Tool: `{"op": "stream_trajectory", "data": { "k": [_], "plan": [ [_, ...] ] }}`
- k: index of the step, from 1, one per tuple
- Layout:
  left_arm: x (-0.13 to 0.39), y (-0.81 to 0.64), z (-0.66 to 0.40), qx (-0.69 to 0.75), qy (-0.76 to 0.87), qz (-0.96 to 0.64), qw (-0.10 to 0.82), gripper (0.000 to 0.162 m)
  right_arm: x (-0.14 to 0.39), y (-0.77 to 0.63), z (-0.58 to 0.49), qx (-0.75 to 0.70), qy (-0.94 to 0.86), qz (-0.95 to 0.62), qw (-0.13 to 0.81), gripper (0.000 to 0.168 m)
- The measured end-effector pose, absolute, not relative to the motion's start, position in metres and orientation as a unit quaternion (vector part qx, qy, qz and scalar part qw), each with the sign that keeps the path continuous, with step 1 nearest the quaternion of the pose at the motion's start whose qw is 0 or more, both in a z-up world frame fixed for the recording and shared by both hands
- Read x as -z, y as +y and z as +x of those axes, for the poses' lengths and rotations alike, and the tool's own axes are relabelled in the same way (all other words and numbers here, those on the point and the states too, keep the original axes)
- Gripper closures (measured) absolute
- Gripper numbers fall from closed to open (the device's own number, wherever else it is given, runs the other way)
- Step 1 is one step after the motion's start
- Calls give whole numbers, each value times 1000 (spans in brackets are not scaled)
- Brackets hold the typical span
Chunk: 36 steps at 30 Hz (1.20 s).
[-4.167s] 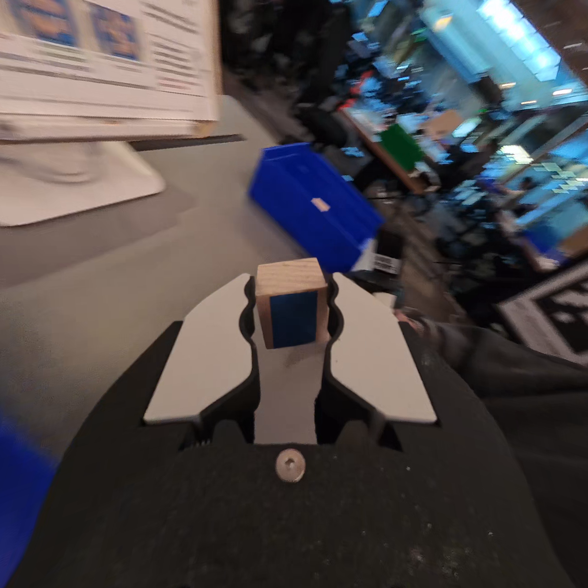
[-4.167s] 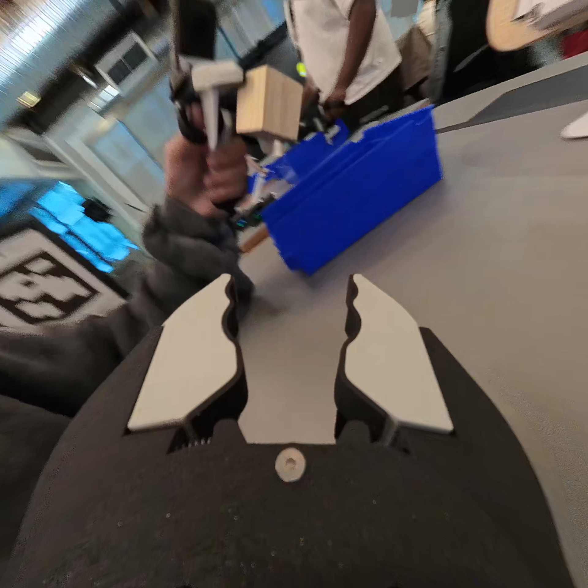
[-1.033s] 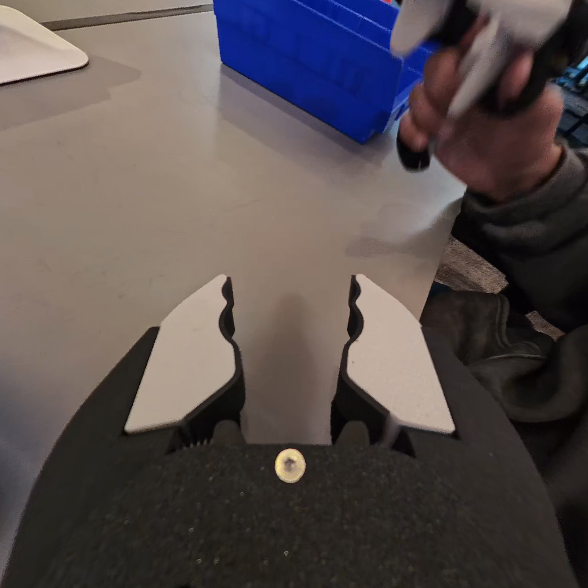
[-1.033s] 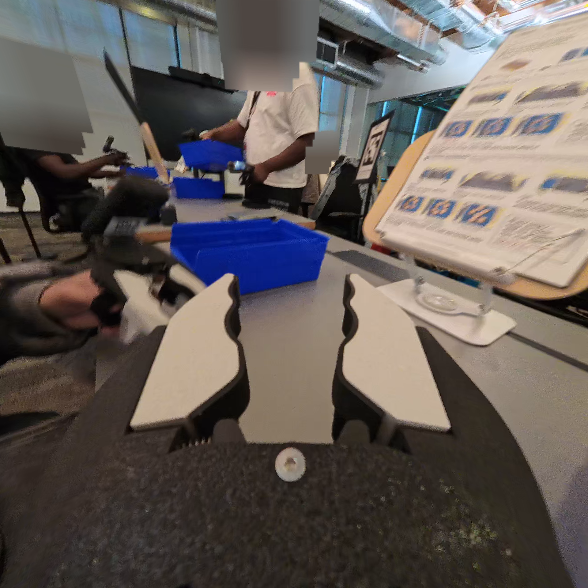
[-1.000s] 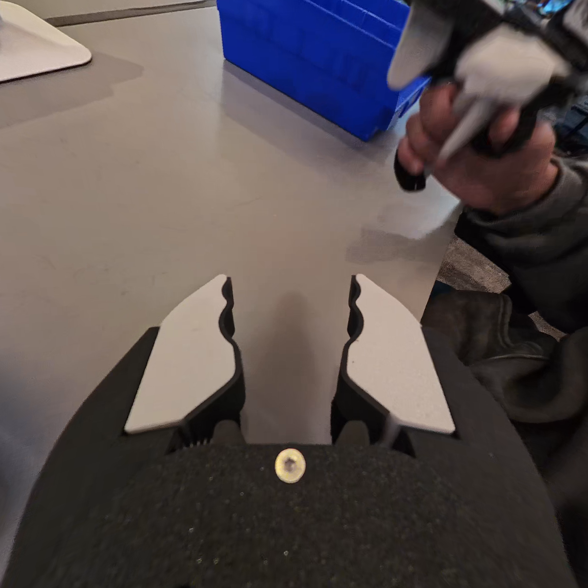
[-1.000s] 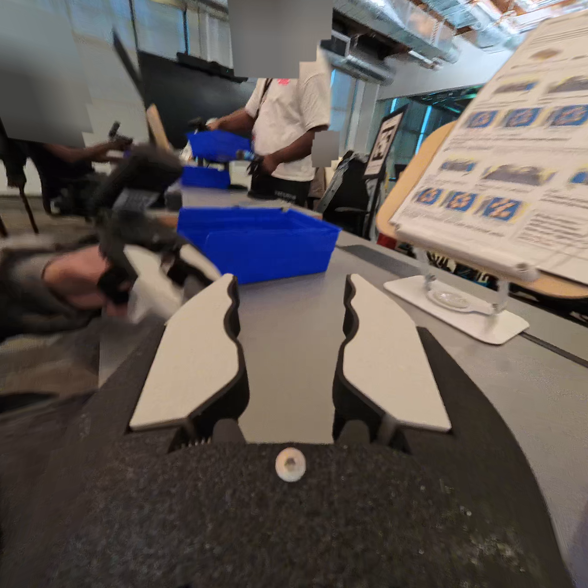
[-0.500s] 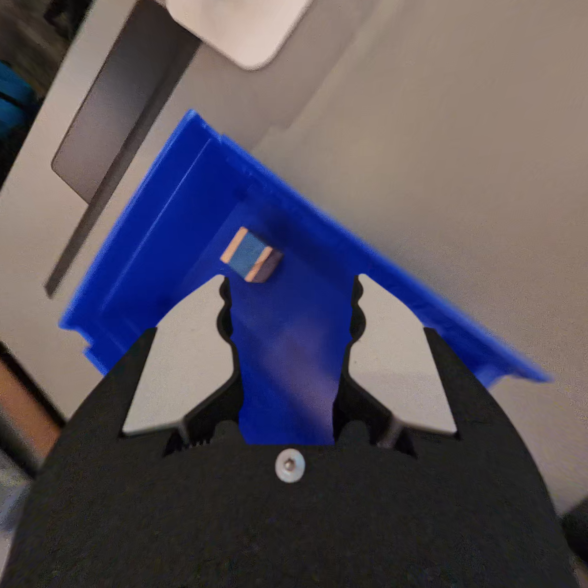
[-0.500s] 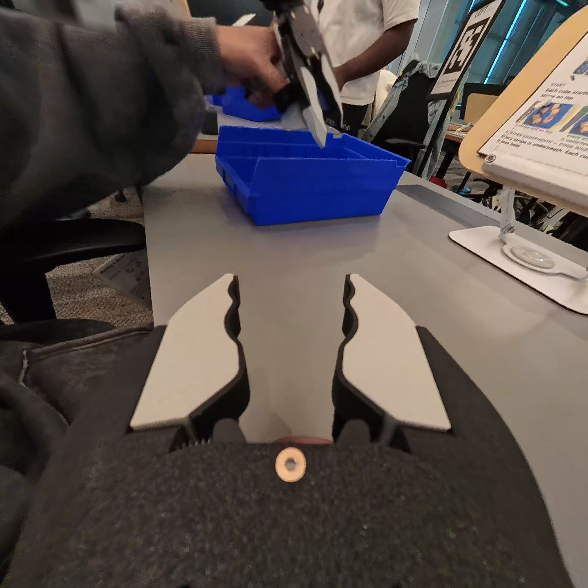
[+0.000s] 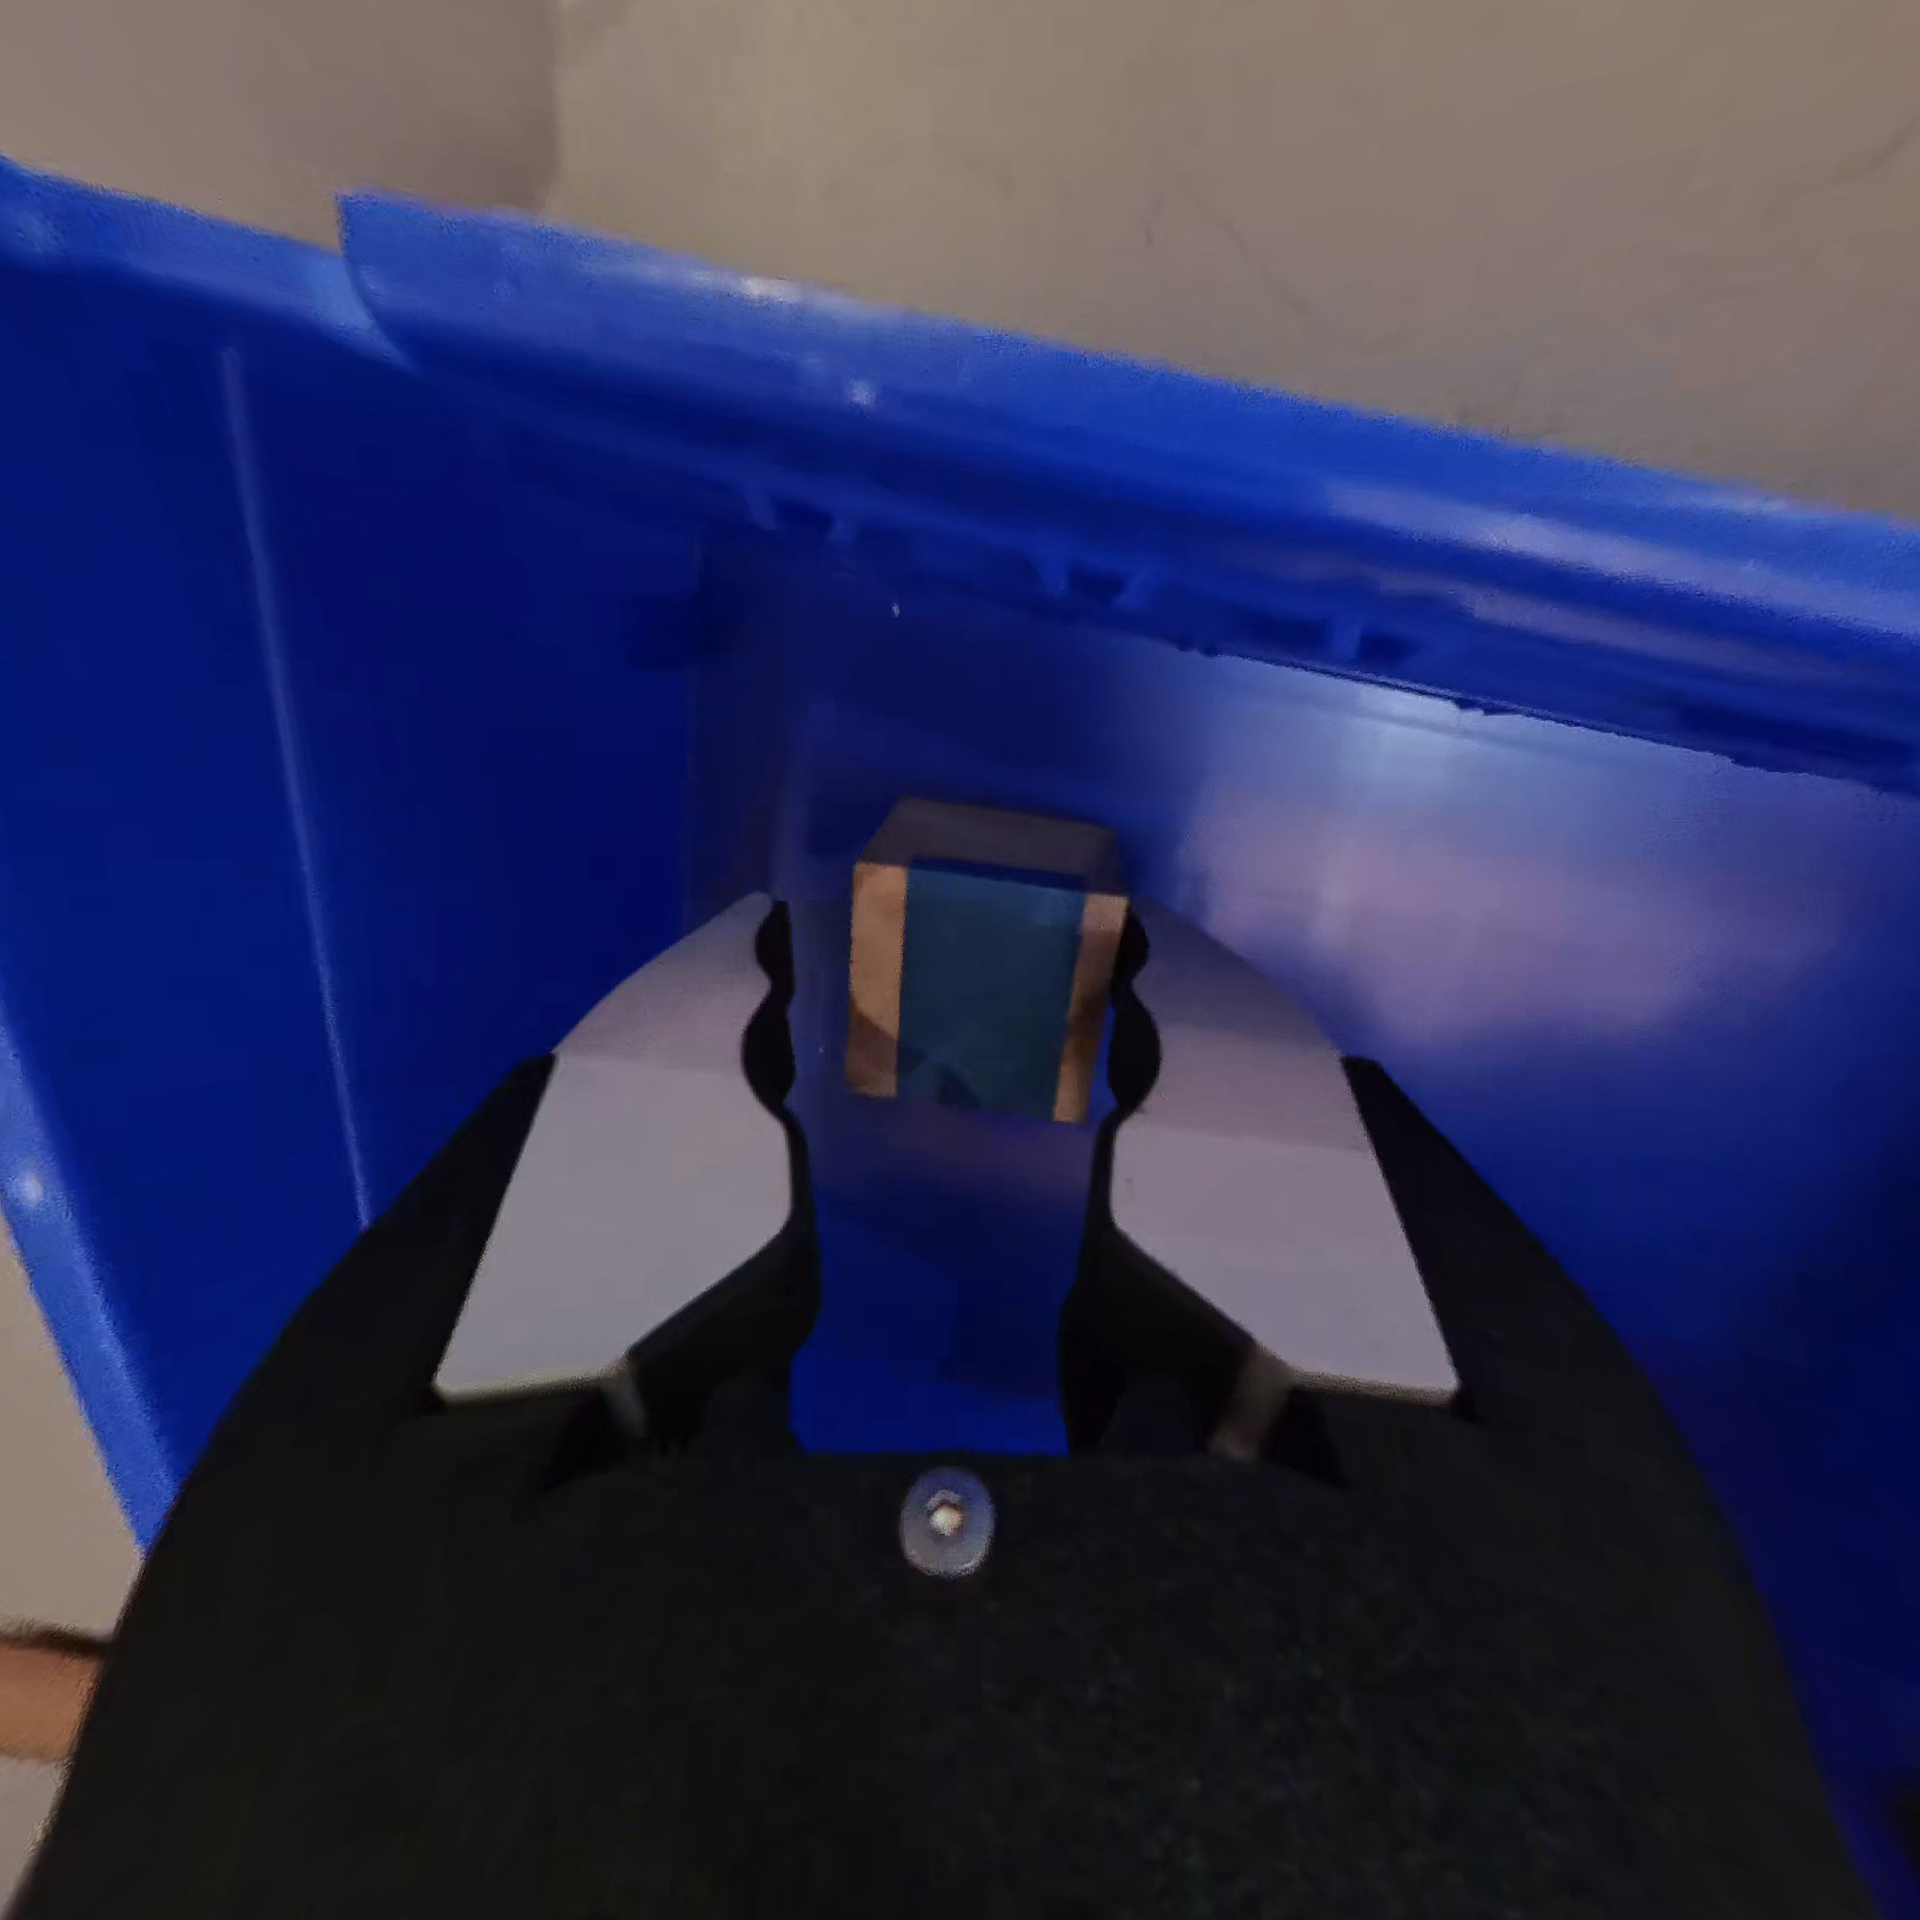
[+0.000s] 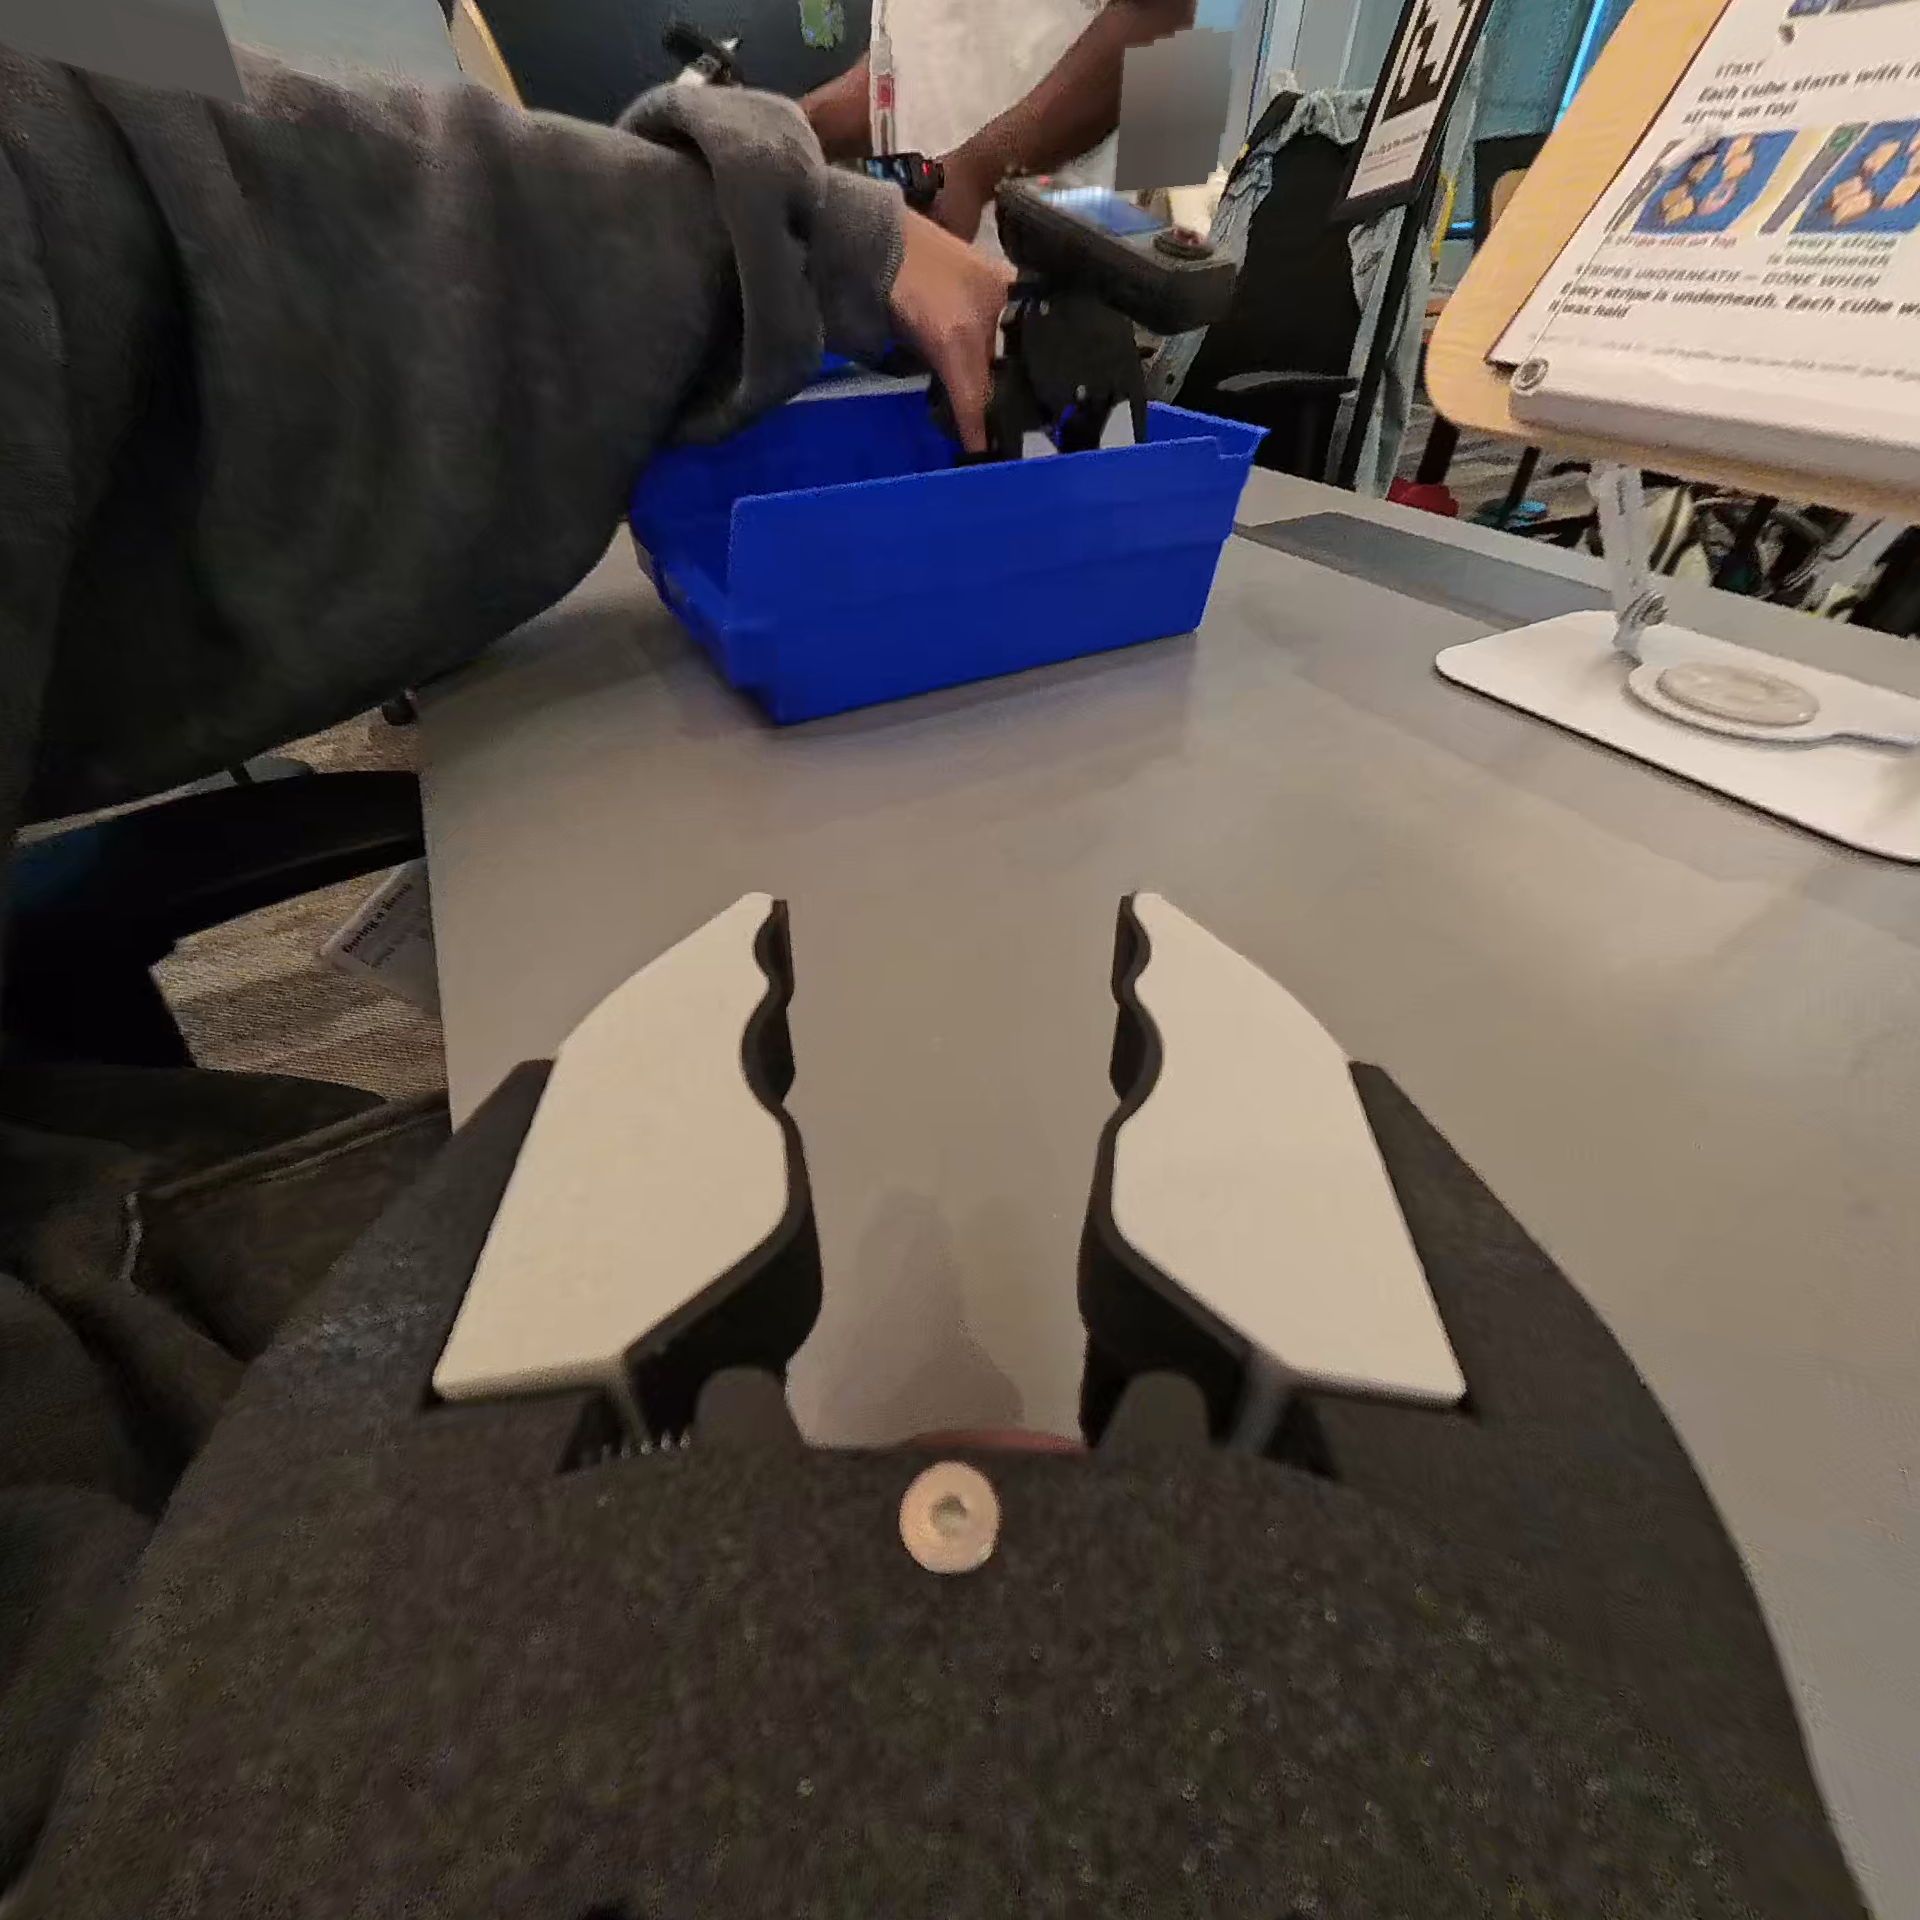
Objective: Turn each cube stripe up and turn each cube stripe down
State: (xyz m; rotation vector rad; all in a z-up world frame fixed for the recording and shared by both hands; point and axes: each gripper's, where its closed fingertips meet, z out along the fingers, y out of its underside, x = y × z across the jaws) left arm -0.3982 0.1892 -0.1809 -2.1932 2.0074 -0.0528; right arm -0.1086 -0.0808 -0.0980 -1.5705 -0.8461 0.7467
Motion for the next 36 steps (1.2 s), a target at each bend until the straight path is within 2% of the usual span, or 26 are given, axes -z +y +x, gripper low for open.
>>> {"op": "stream_trajectory", "data": {
  "k": [1, 2, 7, 11, 16, 20, 23, 27, 30, 32, 36],
  "plan": [
    [182, 188, -395, 31, 679, -728, 87, 116, 98, -80, -109, -325, -356, -671, 563, 109],
    [182, 188, -392, 38, 684, -723, 93, 117, 99, -79, -110, -332, -354, -672, 559, 110],
    [175, 180, -408, 31, 671, -738, 66, 117, 100, -75, -113, -345, -351, -679, 546, 110],
    [139, 174, -426, 20, 584, -808, 75, 117, 101, -75, -110, -343, -345, -686, 541, 112],
    [90, 147, -427, 3, 433, -893, 124, 117, 102, -73, -101, -332, -321, -714, 526, 115],
    [60, 115, -381, 24, 346, -917, 196, 117, 105, -65, -97, -289, -330, -752, 491, 113],
    [50, 87, -316, 139, 296, -917, 228, 118, 93, -54, -98, -277, -337, -771, 463, 110],
    [37, 58, -214, 368, 254, -861, 242, 118, 63, -35, -102, -327, -319, -760, 461, 105],
    [11, 41, -151, 569, 203, -762, 232, 118, 52, -27, -107, -428, -273, -750, 424, 100],
    [-8, 25, -124, 690, 172, -678, 188, 118, 44, -30, -111, -523, -234, -730, 372, 100],
    [-11, 14, -98, 766, 130, -610, 155, 118, 29, -26, -103, -639, -151, -681, 324, 103]
  ]
}}
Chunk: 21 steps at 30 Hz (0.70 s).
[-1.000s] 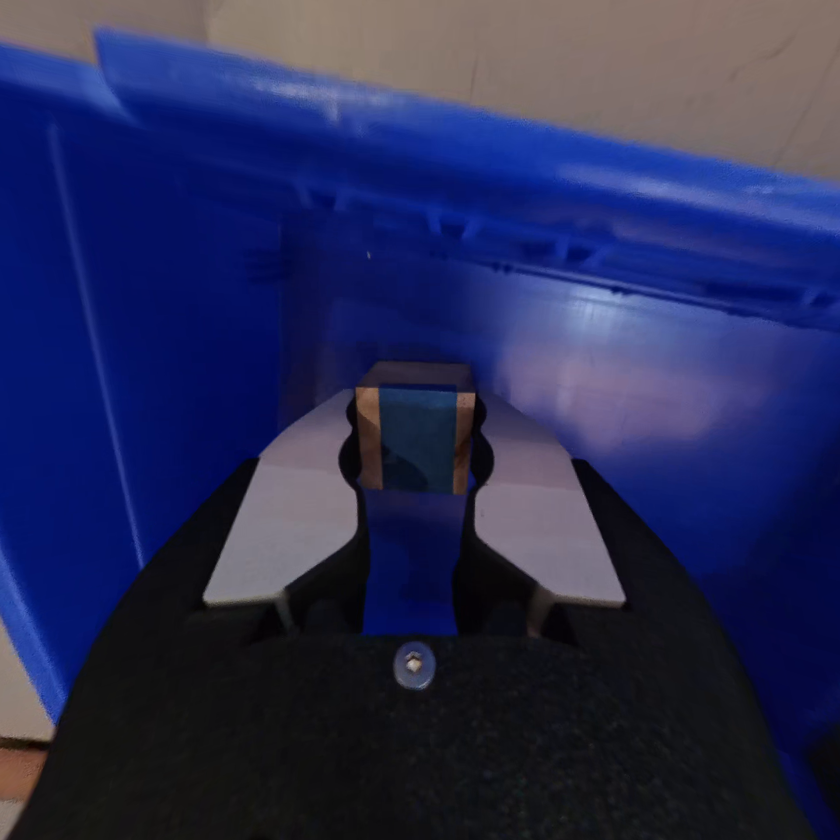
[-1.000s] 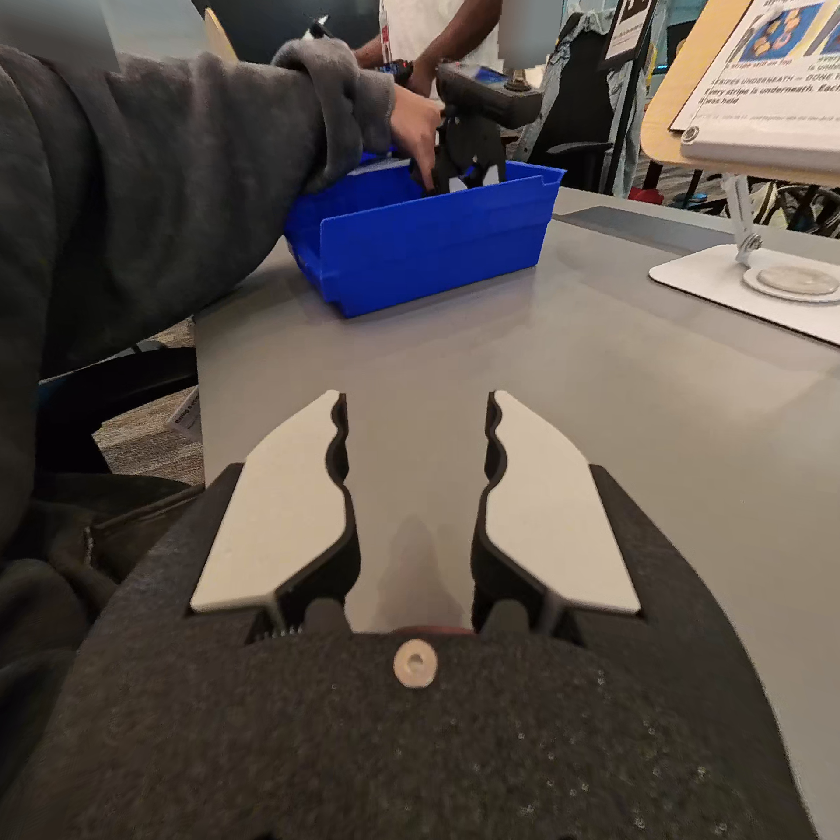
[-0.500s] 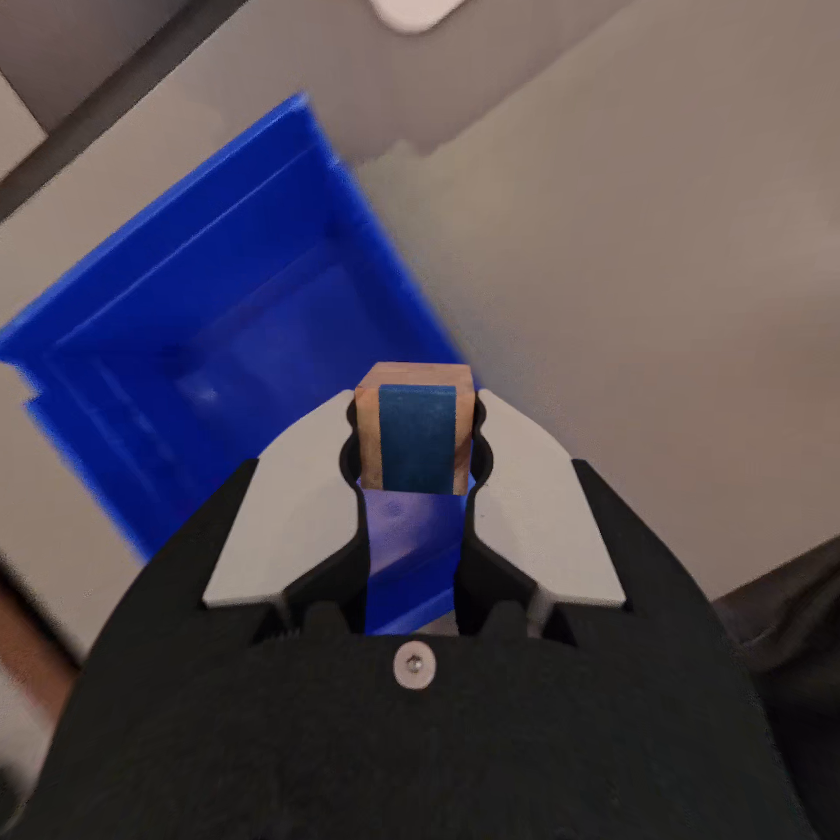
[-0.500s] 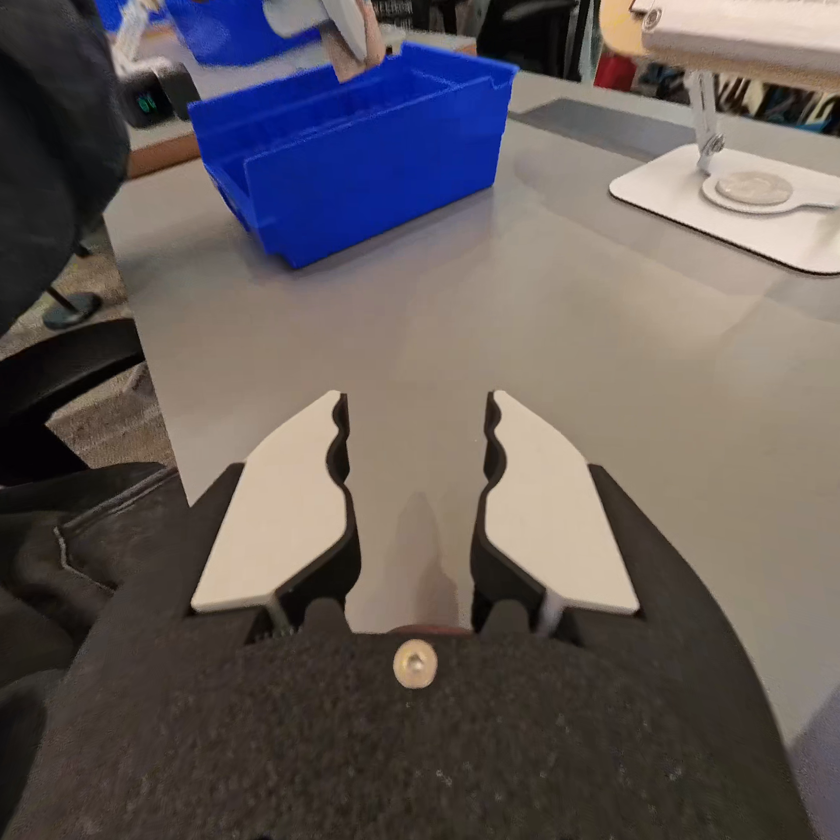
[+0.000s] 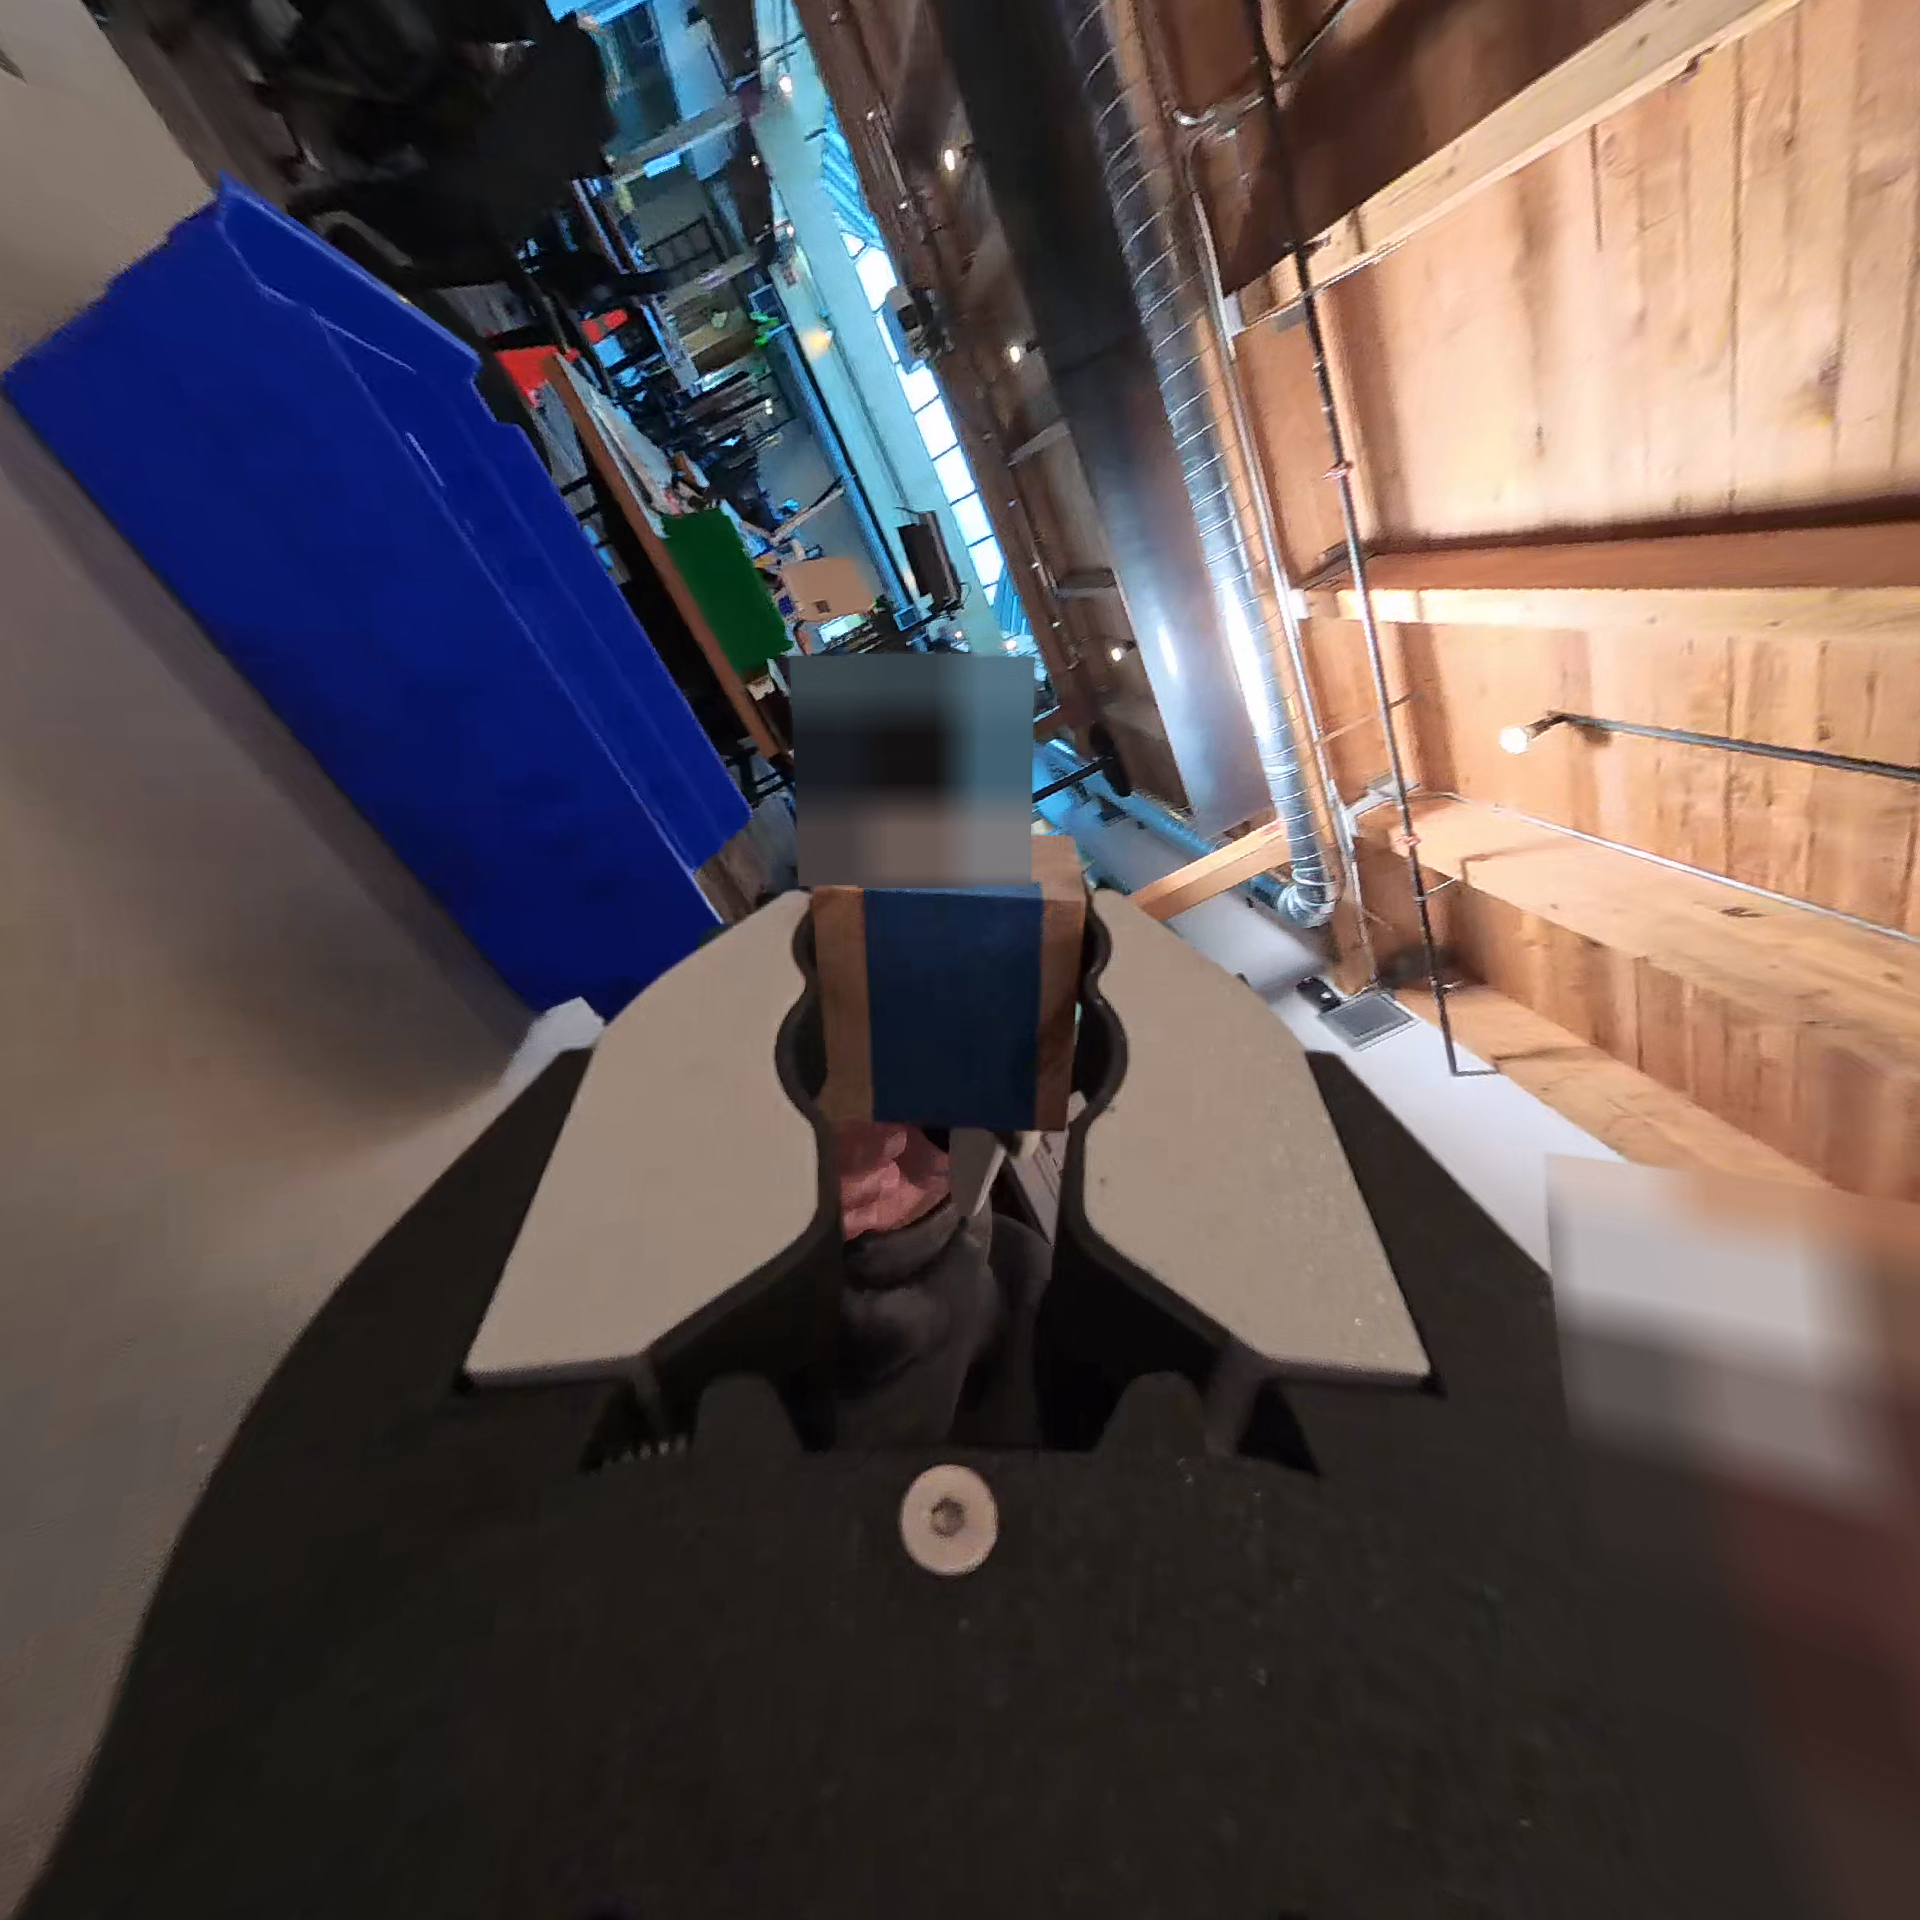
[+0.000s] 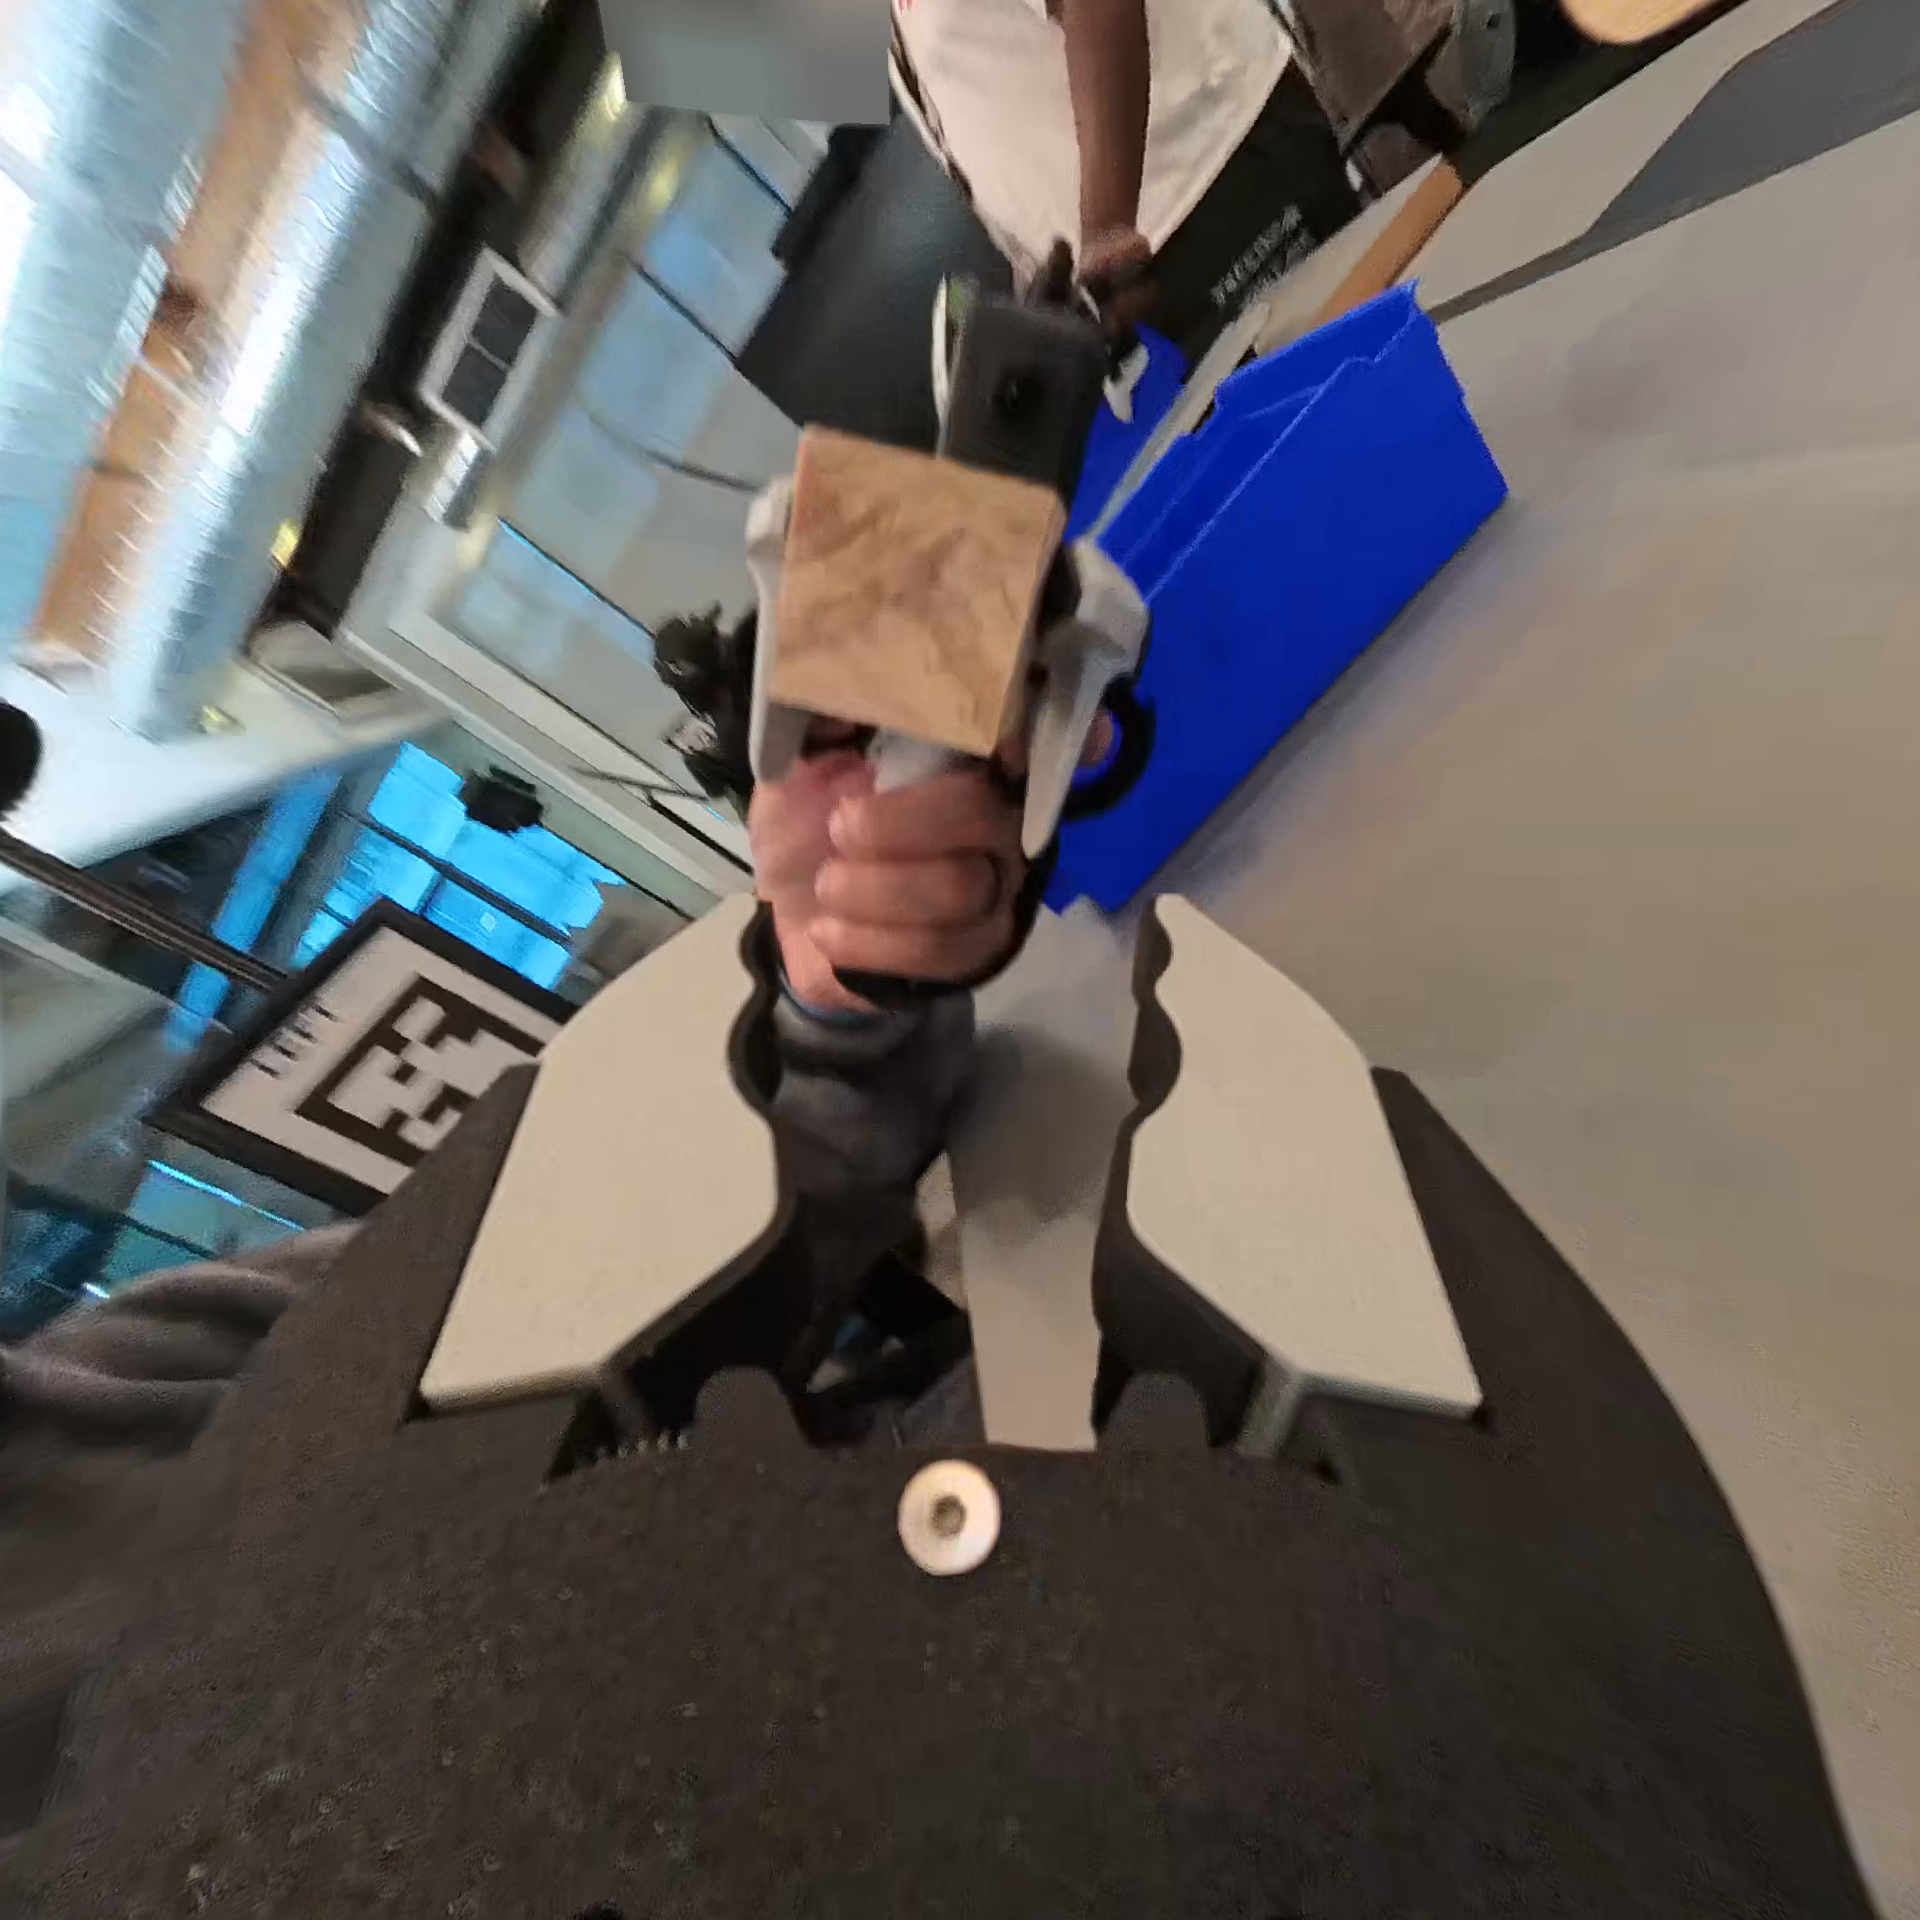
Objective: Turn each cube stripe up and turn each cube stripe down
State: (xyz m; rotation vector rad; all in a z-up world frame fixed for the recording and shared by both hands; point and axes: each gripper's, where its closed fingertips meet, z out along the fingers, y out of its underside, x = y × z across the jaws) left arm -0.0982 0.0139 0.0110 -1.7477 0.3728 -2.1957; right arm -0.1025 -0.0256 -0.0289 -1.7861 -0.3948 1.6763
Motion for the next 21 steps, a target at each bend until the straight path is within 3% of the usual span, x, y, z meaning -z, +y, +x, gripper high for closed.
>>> {"op": "stream_trajectory", "data": {
  "k": [10, 13, 18, 21],
  "plan": [
    [23, 16, -90, 691, 143, -673, 224, 118, 30, -1, -107, -695, -81, -655, 285, 104],
    [25, 13, -86, 687, 153, -674, 223, 118, 34, -1, -116, -693, -91, -657, 281, 123],
    [24, 11, -94, 691, 152, -670, 224, 117, 31, 3, -114, -687, -90, -656, 299, 123],
    [26, 11, -131, 664, 146, -681, 273, 86, 25, 0, -109, -692, -90, -650, 301, 123]
  ]
}}
